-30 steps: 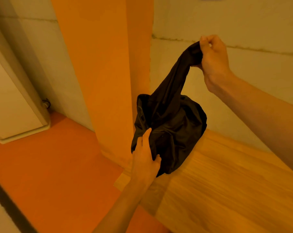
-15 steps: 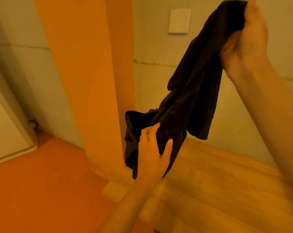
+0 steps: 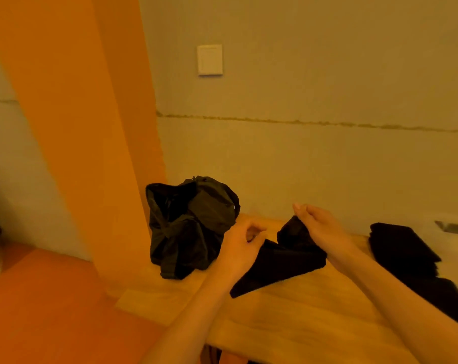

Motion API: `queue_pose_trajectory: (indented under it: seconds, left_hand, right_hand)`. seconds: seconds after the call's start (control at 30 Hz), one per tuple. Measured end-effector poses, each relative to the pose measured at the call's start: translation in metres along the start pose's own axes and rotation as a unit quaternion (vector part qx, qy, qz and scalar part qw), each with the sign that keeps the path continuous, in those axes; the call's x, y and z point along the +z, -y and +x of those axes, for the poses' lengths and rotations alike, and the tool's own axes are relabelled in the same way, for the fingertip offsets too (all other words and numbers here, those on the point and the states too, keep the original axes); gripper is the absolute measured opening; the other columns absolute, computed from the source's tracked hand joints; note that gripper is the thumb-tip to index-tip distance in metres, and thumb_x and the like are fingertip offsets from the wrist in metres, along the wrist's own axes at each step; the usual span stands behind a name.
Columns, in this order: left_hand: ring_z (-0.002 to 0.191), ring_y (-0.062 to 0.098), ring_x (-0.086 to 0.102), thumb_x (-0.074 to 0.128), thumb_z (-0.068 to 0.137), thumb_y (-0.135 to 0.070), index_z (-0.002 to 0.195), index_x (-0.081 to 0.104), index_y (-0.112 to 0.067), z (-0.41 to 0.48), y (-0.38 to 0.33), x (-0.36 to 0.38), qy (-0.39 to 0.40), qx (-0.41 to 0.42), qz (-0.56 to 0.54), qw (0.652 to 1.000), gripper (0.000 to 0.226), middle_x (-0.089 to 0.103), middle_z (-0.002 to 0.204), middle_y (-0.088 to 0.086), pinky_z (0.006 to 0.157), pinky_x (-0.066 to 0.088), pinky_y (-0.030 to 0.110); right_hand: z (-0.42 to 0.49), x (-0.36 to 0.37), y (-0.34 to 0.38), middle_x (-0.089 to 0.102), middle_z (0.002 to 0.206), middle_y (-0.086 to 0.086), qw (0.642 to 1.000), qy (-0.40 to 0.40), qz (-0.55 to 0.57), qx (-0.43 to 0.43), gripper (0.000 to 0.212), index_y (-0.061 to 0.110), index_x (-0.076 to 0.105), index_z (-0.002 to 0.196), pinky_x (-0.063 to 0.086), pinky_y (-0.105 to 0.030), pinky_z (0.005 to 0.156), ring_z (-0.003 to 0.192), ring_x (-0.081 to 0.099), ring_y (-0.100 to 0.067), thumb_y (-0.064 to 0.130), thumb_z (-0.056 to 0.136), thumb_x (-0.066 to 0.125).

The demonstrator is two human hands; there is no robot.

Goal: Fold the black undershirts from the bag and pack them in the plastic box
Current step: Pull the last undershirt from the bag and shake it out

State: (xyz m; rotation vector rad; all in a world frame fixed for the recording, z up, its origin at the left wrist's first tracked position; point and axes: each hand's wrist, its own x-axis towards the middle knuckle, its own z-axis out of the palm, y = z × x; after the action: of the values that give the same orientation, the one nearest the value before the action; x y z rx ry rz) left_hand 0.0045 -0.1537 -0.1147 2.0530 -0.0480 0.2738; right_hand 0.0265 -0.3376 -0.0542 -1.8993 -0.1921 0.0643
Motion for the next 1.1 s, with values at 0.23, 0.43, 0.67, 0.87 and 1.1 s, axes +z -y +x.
queue_pose_trajectory:
  seconds: [0.23,0.43,0.67,0.87,1.1]
  left_hand:
    - [0.103,0.024,0.060,0.059,0.099,-0.024,0.123,0.067,-0.024,-0.026,0.008,0.053,0.053,0.119,0.279,0.952,0.025,0.064,0.110,0.000,0.091,0.045,0.038]
    - [0.096,0.021,0.060,0.056,0.101,-0.030,0.107,0.065,-0.023,-0.029,0.021,0.041,0.094,0.115,0.374,0.916,0.013,0.065,0.103,-0.001,0.088,0.049,0.040]
    - [0.065,0.009,0.050,0.050,0.106,-0.025,0.085,0.059,-0.023,-0.025,0.022,0.030,0.014,0.129,0.204,0.970,0.023,0.053,0.071,-0.011,0.055,0.032,0.021]
    - [0.086,0.008,0.058,0.034,0.105,-0.052,0.092,0.075,-0.019,-0.042,-0.007,0.021,0.092,0.423,0.378,0.818,0.055,0.063,0.105,-0.005,0.063,0.042,0.024]
    - [0.110,-0.022,0.046,0.064,0.099,-0.031,0.144,0.043,-0.038,-0.010,-0.077,0.055,0.182,0.176,0.071,0.965,0.050,0.042,0.133,-0.027,0.086,0.043,0.001]
  right_hand:
    - [-0.031,-0.042,-0.009,0.074,0.079,-0.008,0.992,0.120,-0.037,0.019,0.032,0.009,0.065,0.091,0.049,-0.026,0.061,0.067,0.068,-0.018,0.034,0.077,0.080]
    - [-0.039,-0.114,-0.009,0.076,0.088,0.007,0.937,0.229,-0.256,0.064,0.035,0.027,0.070,0.101,0.049,-0.025,0.079,0.077,0.069,-0.005,0.035,0.072,0.088]
    - [-0.017,-0.137,-0.038,0.058,0.094,0.010,0.861,0.068,-0.504,0.029,0.018,0.029,0.066,0.091,0.045,-0.025,0.074,0.099,0.059,-0.016,0.030,0.083,0.081]
    - [-0.035,-0.139,-0.018,0.074,0.090,0.001,0.983,0.010,-0.162,-0.084,0.009,0.016,0.073,0.094,0.051,-0.018,0.072,0.091,0.070,-0.015,0.013,0.097,0.065]
    - [-0.054,-0.138,0.043,0.072,0.095,0.009,0.960,0.122,-0.161,-0.193,0.014,0.016,0.072,0.097,0.049,-0.014,0.082,0.095,0.067,-0.003,0.007,0.098,0.061]
